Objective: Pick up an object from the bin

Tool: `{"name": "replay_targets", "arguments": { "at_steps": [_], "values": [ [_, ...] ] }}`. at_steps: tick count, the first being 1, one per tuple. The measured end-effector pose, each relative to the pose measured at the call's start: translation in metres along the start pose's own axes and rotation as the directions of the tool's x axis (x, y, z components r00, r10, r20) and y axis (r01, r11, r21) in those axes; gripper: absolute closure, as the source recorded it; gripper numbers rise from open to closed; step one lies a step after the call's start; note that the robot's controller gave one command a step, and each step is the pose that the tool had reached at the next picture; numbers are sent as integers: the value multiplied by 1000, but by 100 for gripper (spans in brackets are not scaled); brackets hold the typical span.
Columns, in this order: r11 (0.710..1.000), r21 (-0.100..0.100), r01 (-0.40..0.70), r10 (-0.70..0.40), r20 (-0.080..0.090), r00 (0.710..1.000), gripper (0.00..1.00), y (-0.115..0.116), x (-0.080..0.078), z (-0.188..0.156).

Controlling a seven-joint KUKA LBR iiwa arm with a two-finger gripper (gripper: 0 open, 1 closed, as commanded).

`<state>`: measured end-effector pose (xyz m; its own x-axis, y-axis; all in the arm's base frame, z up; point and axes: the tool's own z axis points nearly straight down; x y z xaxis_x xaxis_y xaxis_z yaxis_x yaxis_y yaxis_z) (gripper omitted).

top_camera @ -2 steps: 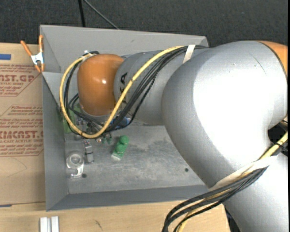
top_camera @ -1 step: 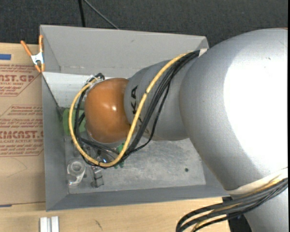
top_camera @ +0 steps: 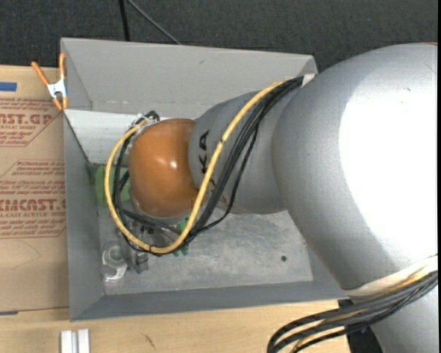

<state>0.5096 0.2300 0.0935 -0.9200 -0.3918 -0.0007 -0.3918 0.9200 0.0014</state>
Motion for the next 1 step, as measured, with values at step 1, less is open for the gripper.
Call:
{"name": "replay_targets", "arguments": {
  "at_steps": [1],
  "values": [
    [978,3,207,-207,6,978,100,-20,-28,-53]
  ]
}}
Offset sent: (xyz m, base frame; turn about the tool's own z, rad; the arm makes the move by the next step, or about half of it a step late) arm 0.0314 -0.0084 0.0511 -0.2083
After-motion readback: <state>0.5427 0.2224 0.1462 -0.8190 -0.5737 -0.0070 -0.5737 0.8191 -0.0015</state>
